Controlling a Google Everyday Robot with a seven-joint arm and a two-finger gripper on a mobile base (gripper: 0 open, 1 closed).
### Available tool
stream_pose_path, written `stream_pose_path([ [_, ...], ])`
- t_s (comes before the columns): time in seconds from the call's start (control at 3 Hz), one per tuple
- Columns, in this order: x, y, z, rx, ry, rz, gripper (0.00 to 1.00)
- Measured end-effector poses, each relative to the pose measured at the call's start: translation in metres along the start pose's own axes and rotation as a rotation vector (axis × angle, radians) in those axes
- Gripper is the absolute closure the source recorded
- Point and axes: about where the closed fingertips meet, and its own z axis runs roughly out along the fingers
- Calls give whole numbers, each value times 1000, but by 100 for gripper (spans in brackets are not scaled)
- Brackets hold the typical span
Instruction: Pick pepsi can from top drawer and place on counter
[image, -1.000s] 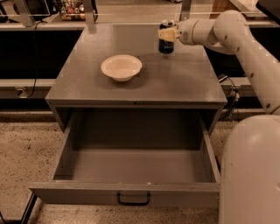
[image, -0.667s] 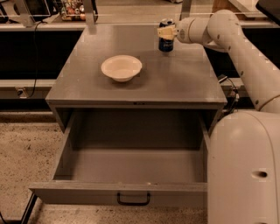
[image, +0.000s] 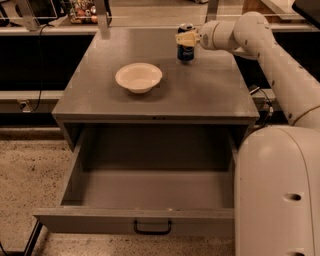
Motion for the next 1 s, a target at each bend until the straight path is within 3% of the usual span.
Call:
stream_pose_path([
  [0.33,1,2,2,-4,1,1,4],
  [1.0,2,3,4,-6,2,1,0],
])
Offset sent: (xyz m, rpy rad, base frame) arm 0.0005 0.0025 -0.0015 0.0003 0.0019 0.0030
